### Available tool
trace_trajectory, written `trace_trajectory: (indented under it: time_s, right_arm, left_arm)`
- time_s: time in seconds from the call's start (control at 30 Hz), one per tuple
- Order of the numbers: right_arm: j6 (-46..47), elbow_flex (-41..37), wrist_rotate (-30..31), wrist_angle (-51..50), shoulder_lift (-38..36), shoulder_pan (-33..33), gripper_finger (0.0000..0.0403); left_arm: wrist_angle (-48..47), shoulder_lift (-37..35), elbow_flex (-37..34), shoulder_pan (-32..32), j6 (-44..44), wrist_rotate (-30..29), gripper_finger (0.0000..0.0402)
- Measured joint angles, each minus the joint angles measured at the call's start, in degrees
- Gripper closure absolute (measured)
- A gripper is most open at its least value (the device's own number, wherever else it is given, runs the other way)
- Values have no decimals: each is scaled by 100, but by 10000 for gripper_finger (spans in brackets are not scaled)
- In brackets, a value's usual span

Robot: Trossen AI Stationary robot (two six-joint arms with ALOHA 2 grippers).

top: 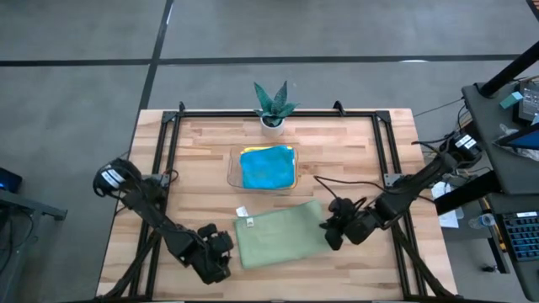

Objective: Fold microfiber towels
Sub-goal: Fold the green microfiber towel

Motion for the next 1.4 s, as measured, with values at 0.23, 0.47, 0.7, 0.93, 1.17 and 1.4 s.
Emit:
trace_trajectory:
  time_s: [0.23, 0.47, 0.7, 0.93, 1.17, 1.4]
  right_arm:
    - [-583, 408, 10, 926, 670, -219, 391]
    - [-1079, 915, 12, 1433, 1479, -474, 391]
    - [-1689, 1828, 66, 1468, 2338, -580, 391]
    - [-2628, 2982, 107, 1480, 3245, -672, 391]
    - [-3080, 3840, 109, 1223, 3981, -853, 390]
    - [-3332, 4333, 109, 1198, 4454, -1051, 390]
  left_arm:
    - [87, 153, -2, -8, 8, -100, 265]
    - [277, 219, 2, -7, 4, -218, 265]
    - [591, 222, -22, -7, 28, -441, 265]
    - [590, 247, -27, -9, 41, -476, 265]
    - [596, 248, -31, -9, 41, -564, 265]
    - [599, 248, -35, -13, 46, -567, 265]
